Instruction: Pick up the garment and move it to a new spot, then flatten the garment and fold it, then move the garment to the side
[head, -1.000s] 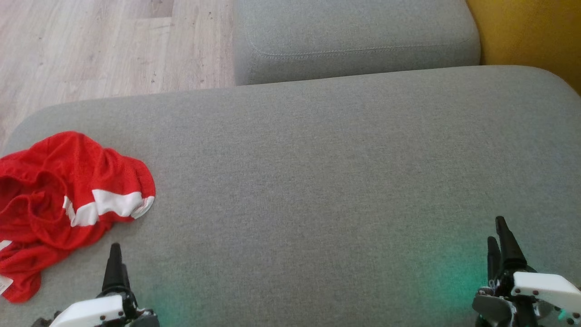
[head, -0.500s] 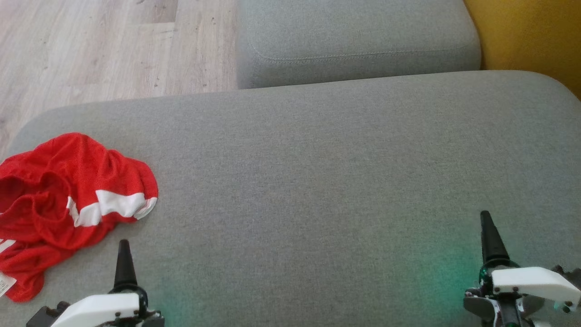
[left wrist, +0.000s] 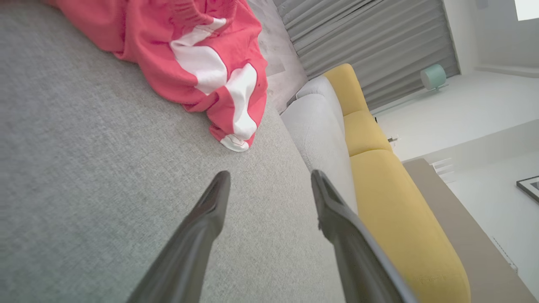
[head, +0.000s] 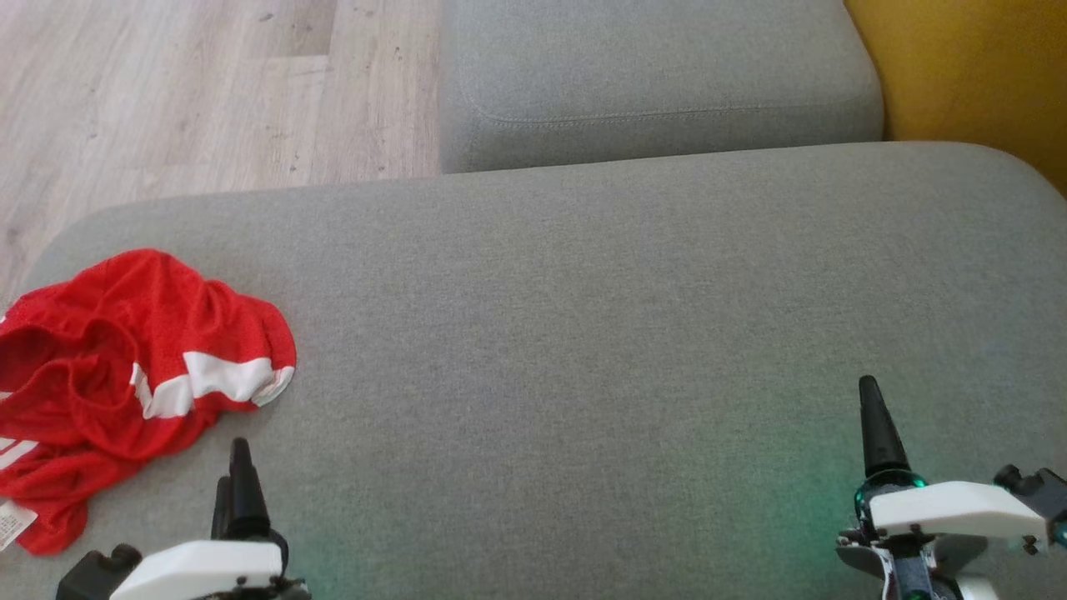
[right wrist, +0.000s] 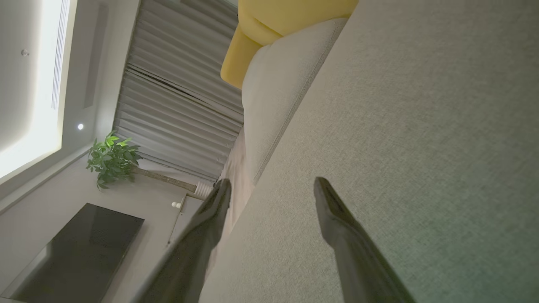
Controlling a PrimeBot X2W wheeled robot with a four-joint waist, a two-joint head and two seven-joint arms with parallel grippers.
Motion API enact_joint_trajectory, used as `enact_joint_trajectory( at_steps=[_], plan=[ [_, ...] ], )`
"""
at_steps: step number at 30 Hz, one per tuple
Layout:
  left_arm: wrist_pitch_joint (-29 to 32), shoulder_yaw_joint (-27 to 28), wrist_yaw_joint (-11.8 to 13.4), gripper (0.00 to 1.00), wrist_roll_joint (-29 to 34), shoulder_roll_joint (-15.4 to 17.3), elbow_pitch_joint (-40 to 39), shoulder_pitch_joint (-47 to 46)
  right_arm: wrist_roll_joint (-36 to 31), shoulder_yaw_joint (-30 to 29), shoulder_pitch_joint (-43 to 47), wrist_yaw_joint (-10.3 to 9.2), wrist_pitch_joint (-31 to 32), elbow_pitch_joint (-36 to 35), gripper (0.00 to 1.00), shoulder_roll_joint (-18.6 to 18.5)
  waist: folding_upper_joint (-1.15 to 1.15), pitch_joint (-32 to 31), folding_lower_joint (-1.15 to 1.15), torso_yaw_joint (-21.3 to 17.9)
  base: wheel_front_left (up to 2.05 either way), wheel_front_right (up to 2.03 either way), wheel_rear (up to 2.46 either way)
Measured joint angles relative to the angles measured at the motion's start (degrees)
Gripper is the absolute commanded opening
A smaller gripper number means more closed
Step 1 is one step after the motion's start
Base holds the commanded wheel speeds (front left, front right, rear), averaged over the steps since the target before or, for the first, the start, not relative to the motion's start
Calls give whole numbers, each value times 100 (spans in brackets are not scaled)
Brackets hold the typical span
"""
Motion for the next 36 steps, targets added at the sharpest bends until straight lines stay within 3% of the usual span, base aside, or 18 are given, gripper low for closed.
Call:
enact_joint_trajectory(
  at_steps=[36],
  plan=[
    [-564,-448,357,100,2365,10,-482,308,-2580,557,114,1,-566,-311,100,-5,0,-164,0,40,0,0,0]
  ],
)
